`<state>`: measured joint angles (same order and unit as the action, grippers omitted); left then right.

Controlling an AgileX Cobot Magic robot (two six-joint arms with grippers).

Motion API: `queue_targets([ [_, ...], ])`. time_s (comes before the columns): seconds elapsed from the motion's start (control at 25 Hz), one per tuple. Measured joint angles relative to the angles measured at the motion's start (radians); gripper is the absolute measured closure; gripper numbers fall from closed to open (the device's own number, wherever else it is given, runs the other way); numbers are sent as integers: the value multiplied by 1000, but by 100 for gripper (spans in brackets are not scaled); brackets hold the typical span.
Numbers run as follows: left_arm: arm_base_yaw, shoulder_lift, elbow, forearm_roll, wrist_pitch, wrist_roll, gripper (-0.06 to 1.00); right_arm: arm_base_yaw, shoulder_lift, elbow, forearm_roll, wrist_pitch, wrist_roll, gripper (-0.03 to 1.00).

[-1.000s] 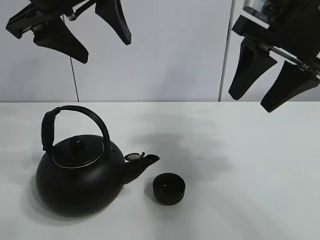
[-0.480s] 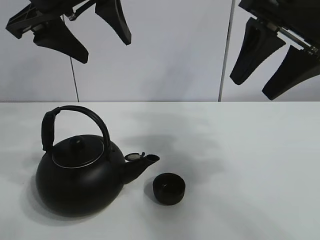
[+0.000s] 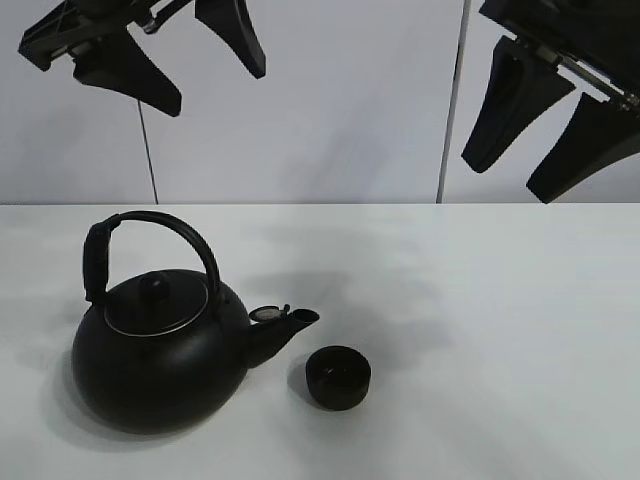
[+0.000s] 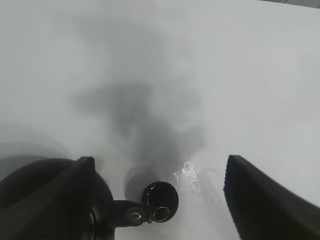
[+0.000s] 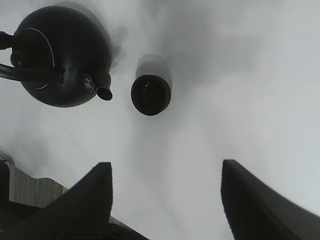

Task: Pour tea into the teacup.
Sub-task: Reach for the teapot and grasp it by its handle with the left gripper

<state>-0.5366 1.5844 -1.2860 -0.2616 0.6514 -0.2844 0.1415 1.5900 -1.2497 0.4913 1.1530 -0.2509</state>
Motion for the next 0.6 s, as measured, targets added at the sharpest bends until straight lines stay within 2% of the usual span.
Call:
queue_targets([
  [0.24,0,0,0,0,-77,0,42,0,0,0,-1,1,-1,54],
  [0.6,0,0,0,0,-103,15,44,0,0,0,-1,1,-1,54],
])
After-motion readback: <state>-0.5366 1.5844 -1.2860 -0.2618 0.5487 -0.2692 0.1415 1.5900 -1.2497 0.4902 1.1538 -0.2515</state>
